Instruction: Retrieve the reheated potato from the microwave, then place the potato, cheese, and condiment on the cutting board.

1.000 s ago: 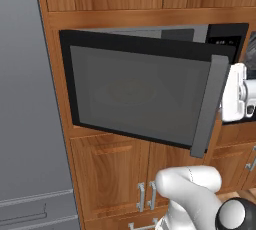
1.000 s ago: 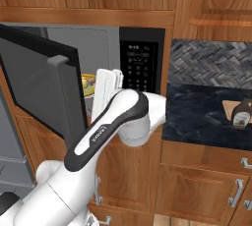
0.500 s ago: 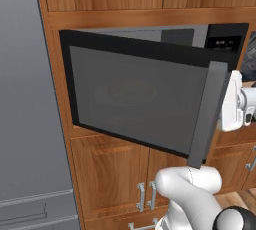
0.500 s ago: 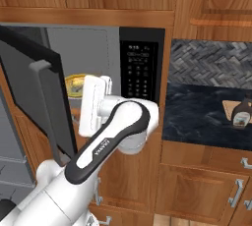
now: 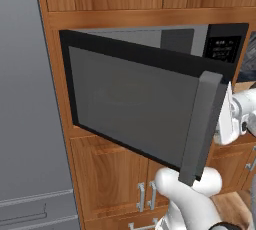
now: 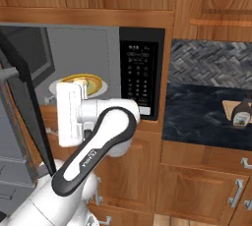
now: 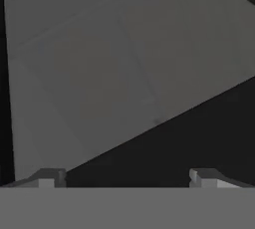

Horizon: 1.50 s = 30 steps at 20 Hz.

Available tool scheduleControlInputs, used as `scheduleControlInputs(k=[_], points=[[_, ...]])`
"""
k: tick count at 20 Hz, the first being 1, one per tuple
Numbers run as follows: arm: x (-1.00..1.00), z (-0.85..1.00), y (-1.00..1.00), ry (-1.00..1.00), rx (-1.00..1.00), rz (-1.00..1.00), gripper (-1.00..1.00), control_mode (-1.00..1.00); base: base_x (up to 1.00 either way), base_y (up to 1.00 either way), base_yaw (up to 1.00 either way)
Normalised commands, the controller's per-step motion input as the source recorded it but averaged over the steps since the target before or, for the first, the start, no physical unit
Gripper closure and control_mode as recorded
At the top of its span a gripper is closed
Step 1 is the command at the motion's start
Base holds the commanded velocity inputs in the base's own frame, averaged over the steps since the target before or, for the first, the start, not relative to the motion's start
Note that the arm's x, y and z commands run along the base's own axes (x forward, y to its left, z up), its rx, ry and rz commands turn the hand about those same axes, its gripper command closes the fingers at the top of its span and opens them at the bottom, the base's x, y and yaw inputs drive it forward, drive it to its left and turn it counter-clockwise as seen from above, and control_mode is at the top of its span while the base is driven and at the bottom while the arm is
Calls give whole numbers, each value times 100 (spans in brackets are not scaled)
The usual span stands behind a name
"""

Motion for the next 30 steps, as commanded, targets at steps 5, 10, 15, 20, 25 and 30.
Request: scheduleControlInputs(k=[5,10,15,20,25,30], points=[[-49,-5,60,0,3,17,-100,-100,0,0,0],[-44,-6,65,0,6,14,-100,-100,0,0,0],[-30,-7,69,0,9,10,-100,-100,0,0,0],[-15,-3,72,-5,8,6,-100,-100,0,0,0],[-6,-3,74,-9,5,1,-100,-100,0,0,0],[-5,-14,77,-6,2,0,-100,-100,0,0,0]])
